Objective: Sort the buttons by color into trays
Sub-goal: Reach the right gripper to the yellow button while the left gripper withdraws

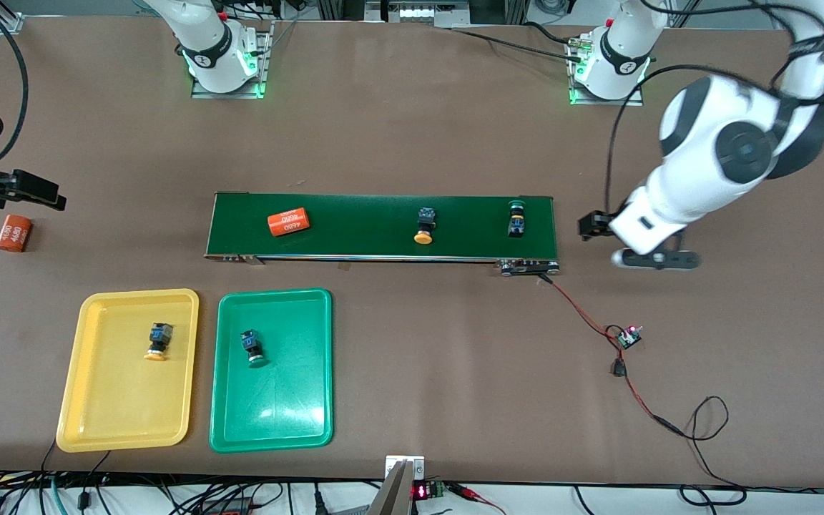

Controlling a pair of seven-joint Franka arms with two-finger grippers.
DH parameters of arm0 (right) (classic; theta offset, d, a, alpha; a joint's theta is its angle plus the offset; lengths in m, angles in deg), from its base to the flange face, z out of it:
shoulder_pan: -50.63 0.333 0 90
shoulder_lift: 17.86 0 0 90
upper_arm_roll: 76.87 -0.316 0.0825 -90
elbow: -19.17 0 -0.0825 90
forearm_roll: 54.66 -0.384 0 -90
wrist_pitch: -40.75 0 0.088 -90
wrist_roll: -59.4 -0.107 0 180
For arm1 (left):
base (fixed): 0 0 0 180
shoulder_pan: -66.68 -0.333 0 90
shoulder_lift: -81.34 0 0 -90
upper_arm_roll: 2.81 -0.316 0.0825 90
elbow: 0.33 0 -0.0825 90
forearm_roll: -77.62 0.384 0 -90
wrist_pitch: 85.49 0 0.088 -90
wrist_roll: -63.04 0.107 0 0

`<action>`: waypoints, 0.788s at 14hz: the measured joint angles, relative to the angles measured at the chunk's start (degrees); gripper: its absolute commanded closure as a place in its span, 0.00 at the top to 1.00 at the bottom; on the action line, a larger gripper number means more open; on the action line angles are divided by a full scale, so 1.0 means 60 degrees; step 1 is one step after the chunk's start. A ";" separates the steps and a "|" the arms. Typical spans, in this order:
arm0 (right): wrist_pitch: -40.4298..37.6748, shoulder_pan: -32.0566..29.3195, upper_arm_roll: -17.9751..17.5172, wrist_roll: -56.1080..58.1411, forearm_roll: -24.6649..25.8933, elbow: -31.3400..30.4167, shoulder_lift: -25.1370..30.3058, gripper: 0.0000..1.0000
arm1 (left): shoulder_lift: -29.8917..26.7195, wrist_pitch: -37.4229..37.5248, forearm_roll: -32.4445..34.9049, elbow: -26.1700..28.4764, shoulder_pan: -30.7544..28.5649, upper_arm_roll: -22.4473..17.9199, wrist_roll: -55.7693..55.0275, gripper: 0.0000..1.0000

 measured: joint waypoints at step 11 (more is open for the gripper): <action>0.0917 0.2969 -0.0262 -0.0053 -0.0954 -0.0040 -0.1626 1.00 | -0.0984 0.2031 0.0046 -0.1899 0.2123 -0.3590 0.1772 1.00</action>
